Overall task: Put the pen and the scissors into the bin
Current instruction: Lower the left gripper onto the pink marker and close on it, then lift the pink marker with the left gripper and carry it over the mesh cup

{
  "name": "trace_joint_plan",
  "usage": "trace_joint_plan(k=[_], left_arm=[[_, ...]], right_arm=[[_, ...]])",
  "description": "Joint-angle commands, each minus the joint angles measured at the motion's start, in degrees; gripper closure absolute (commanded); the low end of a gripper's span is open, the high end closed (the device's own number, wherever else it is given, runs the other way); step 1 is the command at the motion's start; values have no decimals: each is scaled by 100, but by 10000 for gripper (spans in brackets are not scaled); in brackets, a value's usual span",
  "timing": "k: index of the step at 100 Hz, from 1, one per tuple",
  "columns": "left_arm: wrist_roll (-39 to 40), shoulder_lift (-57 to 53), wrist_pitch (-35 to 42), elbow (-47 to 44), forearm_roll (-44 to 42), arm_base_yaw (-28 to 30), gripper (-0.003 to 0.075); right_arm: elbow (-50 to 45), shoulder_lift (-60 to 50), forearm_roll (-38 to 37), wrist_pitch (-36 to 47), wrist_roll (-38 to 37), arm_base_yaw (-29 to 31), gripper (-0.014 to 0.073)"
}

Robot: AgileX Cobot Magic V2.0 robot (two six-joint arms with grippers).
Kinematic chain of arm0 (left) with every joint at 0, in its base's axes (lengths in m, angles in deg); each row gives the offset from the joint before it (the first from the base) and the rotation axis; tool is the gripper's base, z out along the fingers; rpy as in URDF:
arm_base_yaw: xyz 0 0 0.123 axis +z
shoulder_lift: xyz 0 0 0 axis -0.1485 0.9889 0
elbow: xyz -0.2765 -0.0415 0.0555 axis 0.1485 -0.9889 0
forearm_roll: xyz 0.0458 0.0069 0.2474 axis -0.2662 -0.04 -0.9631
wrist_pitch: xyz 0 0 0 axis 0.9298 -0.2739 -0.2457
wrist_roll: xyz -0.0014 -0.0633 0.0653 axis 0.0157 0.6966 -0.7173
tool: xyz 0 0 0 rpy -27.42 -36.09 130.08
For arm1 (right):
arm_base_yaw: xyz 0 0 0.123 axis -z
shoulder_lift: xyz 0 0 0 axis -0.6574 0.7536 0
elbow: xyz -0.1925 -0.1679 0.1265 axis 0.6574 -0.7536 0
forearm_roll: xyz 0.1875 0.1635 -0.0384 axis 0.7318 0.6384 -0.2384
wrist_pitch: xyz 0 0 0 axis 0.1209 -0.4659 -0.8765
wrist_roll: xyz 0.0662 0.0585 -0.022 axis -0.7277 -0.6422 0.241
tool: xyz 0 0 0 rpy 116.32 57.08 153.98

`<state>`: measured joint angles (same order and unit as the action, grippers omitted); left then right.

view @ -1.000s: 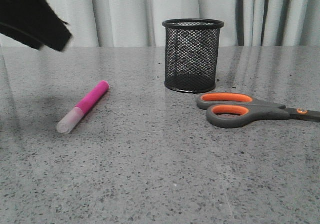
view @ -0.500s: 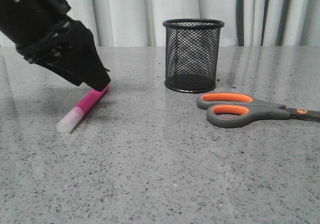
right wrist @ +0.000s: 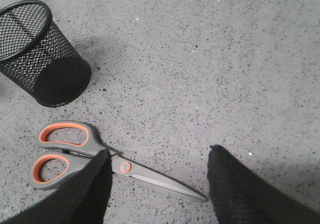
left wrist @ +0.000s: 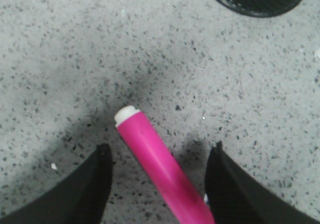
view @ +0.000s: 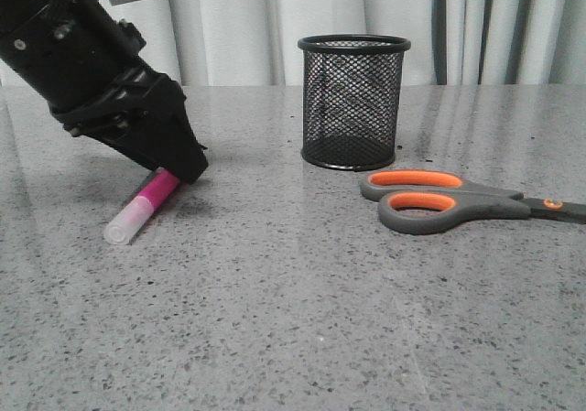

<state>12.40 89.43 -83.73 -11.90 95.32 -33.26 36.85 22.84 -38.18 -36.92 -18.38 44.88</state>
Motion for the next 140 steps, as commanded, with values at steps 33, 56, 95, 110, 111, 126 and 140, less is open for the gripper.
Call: trace_joint_plan(k=[33, 56, 95, 110, 111, 126, 140], left_arm=[[49, -224, -322, 114, 4, -34, 740], [49, -1289, 470, 114, 15, -195, 740], [14, -1462, 3613, 277, 75, -1653, 739], [14, -877, 4273, 744, 75, -1985, 739], [14, -849, 4315, 771, 75, -2004, 739], [14, -283, 4433, 1406, 75, -2164, 739], [28, 163, 4465, 1950, 124, -2202, 739]], right_arm=[[205, 29, 108, 332, 87, -9, 213], [205, 29, 108, 332, 87, -9, 213], [205, 29, 108, 332, 87, -9, 213], [205, 29, 108, 332, 87, -9, 213], [205, 29, 108, 332, 87, -9, 213], [205, 29, 108, 332, 87, -9, 213], [205, 29, 108, 332, 87, -9, 213]])
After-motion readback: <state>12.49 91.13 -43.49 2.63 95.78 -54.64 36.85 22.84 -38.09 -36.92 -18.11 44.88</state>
